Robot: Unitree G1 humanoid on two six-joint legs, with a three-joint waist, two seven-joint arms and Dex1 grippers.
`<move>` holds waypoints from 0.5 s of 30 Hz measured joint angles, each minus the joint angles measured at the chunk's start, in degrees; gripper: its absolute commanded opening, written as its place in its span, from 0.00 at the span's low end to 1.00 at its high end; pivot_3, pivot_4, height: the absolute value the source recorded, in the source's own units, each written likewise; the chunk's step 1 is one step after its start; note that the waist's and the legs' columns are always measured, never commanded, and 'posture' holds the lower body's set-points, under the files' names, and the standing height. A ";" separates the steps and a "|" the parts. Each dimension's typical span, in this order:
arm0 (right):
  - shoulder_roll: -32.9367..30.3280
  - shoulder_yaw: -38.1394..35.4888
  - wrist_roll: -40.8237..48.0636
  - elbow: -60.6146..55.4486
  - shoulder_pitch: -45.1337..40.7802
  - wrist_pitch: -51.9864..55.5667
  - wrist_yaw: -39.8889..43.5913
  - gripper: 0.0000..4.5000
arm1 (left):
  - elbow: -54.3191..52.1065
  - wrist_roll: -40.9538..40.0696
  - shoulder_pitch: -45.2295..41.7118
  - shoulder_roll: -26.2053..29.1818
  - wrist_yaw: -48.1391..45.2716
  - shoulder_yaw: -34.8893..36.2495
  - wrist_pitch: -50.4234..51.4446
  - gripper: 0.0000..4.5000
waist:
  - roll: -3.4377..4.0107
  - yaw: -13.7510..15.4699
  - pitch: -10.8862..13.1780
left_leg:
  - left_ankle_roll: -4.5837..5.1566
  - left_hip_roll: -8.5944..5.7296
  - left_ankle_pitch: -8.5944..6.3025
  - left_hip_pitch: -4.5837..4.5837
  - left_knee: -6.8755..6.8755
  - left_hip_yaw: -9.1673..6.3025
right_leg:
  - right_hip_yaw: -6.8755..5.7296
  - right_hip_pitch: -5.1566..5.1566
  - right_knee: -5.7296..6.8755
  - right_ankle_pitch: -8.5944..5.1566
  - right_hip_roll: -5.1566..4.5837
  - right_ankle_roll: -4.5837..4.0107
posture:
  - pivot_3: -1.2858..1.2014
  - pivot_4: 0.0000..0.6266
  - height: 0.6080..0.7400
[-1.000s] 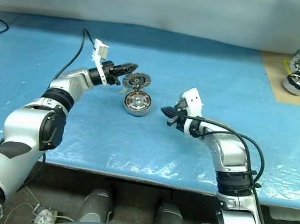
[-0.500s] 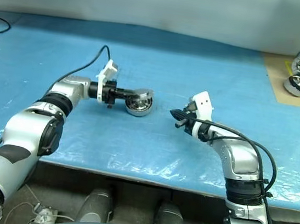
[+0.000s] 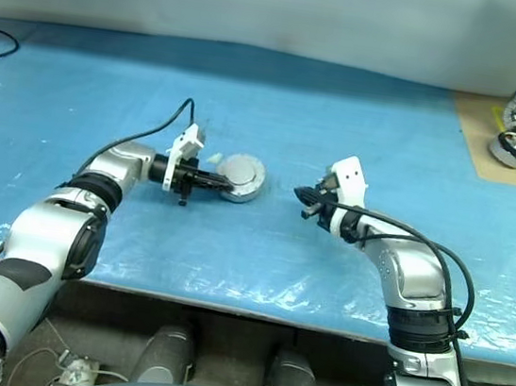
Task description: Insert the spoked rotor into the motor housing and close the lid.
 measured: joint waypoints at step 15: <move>2.56 0.63 1.64 -0.03 -6.02 -2.53 1.08 0.00 | -24.34 -14.51 5.14 5.58 -6.81 1.67 12.25 0.02 | 0.04 -0.22 0.03 | 0.00 0.16 0.00 -0.13 -0.04 0.04 | 0.00 -0.15 0.00 -0.01 -0.01 -0.03 | 0.52 0.24 1.00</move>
